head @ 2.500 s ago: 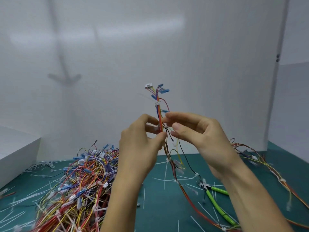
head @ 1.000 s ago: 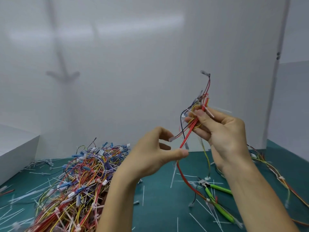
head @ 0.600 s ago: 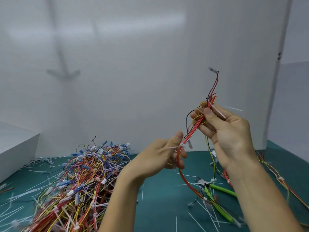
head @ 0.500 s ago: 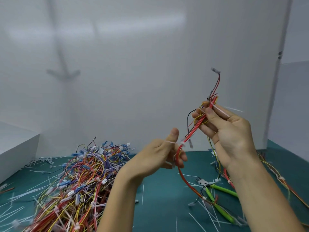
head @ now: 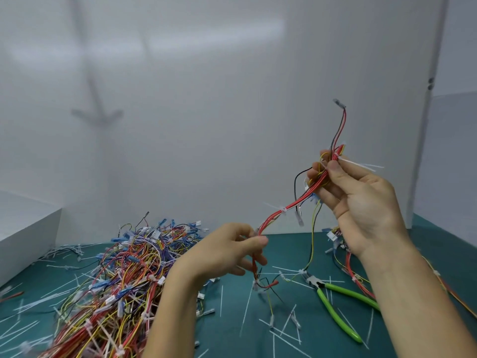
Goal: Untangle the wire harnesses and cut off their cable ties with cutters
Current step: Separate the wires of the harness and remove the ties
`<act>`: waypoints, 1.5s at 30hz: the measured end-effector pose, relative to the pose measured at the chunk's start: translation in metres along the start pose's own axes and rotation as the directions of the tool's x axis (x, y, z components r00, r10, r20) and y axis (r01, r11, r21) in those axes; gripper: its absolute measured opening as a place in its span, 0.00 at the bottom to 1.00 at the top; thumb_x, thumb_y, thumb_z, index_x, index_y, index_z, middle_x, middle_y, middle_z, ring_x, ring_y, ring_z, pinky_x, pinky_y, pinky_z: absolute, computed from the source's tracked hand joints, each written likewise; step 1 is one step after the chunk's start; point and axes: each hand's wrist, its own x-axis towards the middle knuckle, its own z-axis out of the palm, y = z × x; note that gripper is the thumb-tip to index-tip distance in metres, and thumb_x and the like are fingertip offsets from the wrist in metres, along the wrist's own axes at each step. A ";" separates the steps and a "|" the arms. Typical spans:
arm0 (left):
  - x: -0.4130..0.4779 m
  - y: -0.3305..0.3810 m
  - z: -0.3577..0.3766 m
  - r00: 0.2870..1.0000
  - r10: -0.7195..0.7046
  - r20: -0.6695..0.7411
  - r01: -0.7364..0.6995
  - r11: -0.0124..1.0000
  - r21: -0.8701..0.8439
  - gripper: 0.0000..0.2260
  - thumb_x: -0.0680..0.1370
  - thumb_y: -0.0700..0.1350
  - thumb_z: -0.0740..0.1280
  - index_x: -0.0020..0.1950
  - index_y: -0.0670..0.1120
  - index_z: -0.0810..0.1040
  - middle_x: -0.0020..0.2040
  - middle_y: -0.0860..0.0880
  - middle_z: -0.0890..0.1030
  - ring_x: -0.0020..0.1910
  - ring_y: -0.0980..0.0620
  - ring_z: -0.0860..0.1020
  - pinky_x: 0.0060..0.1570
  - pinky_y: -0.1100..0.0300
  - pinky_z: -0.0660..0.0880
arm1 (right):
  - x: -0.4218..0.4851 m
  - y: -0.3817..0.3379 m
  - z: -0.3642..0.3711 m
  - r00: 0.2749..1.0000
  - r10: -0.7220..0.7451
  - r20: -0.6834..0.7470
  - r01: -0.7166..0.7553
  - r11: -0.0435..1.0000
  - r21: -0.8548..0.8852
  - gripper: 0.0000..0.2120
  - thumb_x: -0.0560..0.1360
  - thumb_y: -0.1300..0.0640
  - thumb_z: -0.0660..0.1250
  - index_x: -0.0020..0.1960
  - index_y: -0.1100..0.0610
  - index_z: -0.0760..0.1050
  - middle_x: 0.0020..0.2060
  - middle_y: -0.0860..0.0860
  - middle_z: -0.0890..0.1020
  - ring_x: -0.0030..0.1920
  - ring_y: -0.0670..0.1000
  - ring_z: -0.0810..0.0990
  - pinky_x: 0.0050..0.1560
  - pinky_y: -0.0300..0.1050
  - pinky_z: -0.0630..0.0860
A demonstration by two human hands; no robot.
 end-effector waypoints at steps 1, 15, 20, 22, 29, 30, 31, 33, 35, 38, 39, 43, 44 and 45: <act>0.000 -0.001 0.000 1.000 -0.006 0.018 0.006 1.000 0.015 0.09 0.82 0.49 0.64 0.49 0.44 0.75 0.49 0.49 0.86 0.50 0.47 0.84 0.52 0.54 0.80 | 0.000 0.000 0.000 1.000 -0.004 0.004 0.004 1.000 -0.002 0.07 0.78 0.64 0.65 0.51 0.61 0.81 0.38 0.53 0.86 0.40 0.50 0.86 0.42 0.41 0.82; -0.004 0.008 -0.013 0.875 0.140 -0.464 -0.343 0.856 -0.387 0.10 0.83 0.43 0.62 0.48 0.44 0.82 0.41 0.43 0.86 0.37 0.41 0.85 0.32 0.62 0.80 | -0.003 -0.004 0.005 0.998 0.007 0.067 -0.014 0.995 0.103 0.09 0.80 0.65 0.62 0.53 0.61 0.80 0.41 0.53 0.84 0.41 0.50 0.85 0.43 0.41 0.82; -0.009 0.015 -0.013 0.867 0.187 -0.463 -0.403 0.810 -0.426 0.10 0.82 0.43 0.63 0.49 0.42 0.82 0.42 0.42 0.86 0.38 0.43 0.86 0.32 0.64 0.80 | -0.003 -0.005 0.004 0.994 0.012 0.105 -0.027 0.991 0.135 0.10 0.80 0.65 0.60 0.55 0.62 0.79 0.39 0.52 0.84 0.40 0.49 0.85 0.44 0.40 0.82; -0.009 0.014 -0.013 0.884 0.185 -0.429 -0.379 0.820 -0.430 0.09 0.82 0.42 0.63 0.49 0.42 0.82 0.43 0.42 0.86 0.38 0.43 0.86 0.33 0.63 0.80 | -0.002 -0.006 0.003 0.993 0.017 0.115 -0.032 0.991 0.132 0.10 0.80 0.65 0.61 0.55 0.62 0.79 0.39 0.52 0.84 0.40 0.49 0.85 0.44 0.41 0.82; -0.010 0.002 -0.015 0.996 0.073 -0.042 -0.063 0.976 0.208 0.22 0.78 0.28 0.58 0.62 0.48 0.81 0.57 0.48 0.84 0.55 0.57 0.82 0.53 0.70 0.76 | -0.001 -0.002 -0.007 0.976 0.017 0.215 0.009 0.992 -0.122 0.11 0.71 0.59 0.67 0.51 0.60 0.83 0.42 0.54 0.85 0.42 0.52 0.85 0.44 0.41 0.82; -0.010 0.003 -0.014 0.998 0.037 -0.045 -0.023 0.961 0.277 0.25 0.77 0.27 0.55 0.64 0.48 0.80 0.59 0.48 0.83 0.56 0.57 0.81 0.52 0.71 0.75 | -0.001 0.000 -0.008 0.972 0.023 0.235 0.016 0.986 -0.164 0.11 0.72 0.60 0.67 0.52 0.60 0.83 0.42 0.54 0.85 0.42 0.53 0.85 0.44 0.42 0.82; -0.010 0.004 -0.014 0.995 0.017 -0.099 0.019 0.938 0.346 0.26 0.75 0.28 0.53 0.63 0.47 0.80 0.60 0.49 0.82 0.57 0.57 0.80 0.53 0.68 0.74 | -0.001 0.001 -0.009 0.967 0.030 0.255 0.022 0.980 -0.200 0.11 0.72 0.60 0.67 0.52 0.60 0.83 0.42 0.54 0.85 0.43 0.53 0.86 0.45 0.42 0.82; -0.008 0.006 -0.014 0.953 0.039 -0.301 0.107 0.885 0.452 0.22 0.76 0.31 0.54 0.57 0.47 0.82 0.58 0.49 0.82 0.57 0.52 0.80 0.55 0.60 0.75 | 0.000 0.003 -0.013 0.952 0.049 0.301 0.037 0.961 -0.275 0.12 0.72 0.60 0.67 0.54 0.61 0.83 0.44 0.56 0.86 0.45 0.55 0.86 0.47 0.44 0.82; -0.005 0.008 -0.015 0.875 0.114 -0.471 0.068 0.934 0.352 0.14 0.80 0.37 0.57 0.52 0.47 0.82 0.53 0.49 0.84 0.54 0.50 0.81 0.56 0.55 0.77 | -0.001 0.003 -0.015 0.925 0.086 0.369 0.059 0.930 -0.363 0.12 0.72 0.59 0.67 0.53 0.60 0.84 0.45 0.58 0.86 0.46 0.56 0.86 0.49 0.45 0.83; -0.003 0.018 -0.011 0.884 0.088 -0.459 -0.216 0.948 -0.235 0.14 0.84 0.49 0.59 0.51 0.47 0.82 0.49 0.49 0.87 0.48 0.54 0.85 0.54 0.57 0.79 | -0.003 0.006 -0.015 0.859 0.182 0.478 0.058 0.894 -0.445 0.10 0.71 0.60 0.68 0.49 0.56 0.86 0.45 0.58 0.87 0.48 0.54 0.86 0.51 0.43 0.82; -0.003 0.021 -0.008 0.908 0.081 -0.410 -0.259 0.880 -0.399 0.16 0.83 0.53 0.58 0.52 0.47 0.82 0.48 0.49 0.87 0.49 0.53 0.85 0.53 0.58 0.80 | -0.004 0.007 -0.014 0.831 0.229 0.507 0.056 0.873 -0.484 0.10 0.72 0.60 0.69 0.49 0.55 0.87 0.45 0.57 0.87 0.48 0.53 0.86 0.51 0.42 0.82; 0.000 0.029 0.001 0.908 0.041 -0.417 -0.337 0.662 -0.669 0.15 0.78 0.55 0.65 0.49 0.44 0.82 0.46 0.46 0.87 0.45 0.51 0.86 0.47 0.60 0.82 | -0.007 0.012 -0.012 0.709 0.442 0.550 0.031 0.759 -0.651 0.11 0.75 0.66 0.69 0.50 0.53 0.86 0.46 0.53 0.87 0.50 0.49 0.86 0.50 0.37 0.80; 0.002 0.030 0.003 0.900 0.016 -0.436 -0.352 0.615 -0.706 0.12 0.77 0.52 0.67 0.46 0.44 0.83 0.44 0.46 0.87 0.41 0.52 0.86 0.46 0.60 0.81 | -0.007 0.013 -0.011 0.690 0.469 0.552 0.061 0.722 -0.689 0.11 0.75 0.66 0.69 0.51 0.55 0.86 0.47 0.51 0.87 0.51 0.47 0.85 0.52 0.36 0.79; 0.002 0.031 0.005 0.894 -0.011 -0.448 -0.363 0.570 -0.737 0.09 0.76 0.48 0.69 0.44 0.44 0.83 0.42 0.46 0.86 0.38 0.53 0.85 0.43 0.61 0.81 | -0.008 0.013 -0.009 0.676 0.481 0.558 0.110 0.683 -0.722 0.10 0.75 0.66 0.70 0.53 0.56 0.85 0.47 0.49 0.87 0.52 0.45 0.85 0.53 0.35 0.78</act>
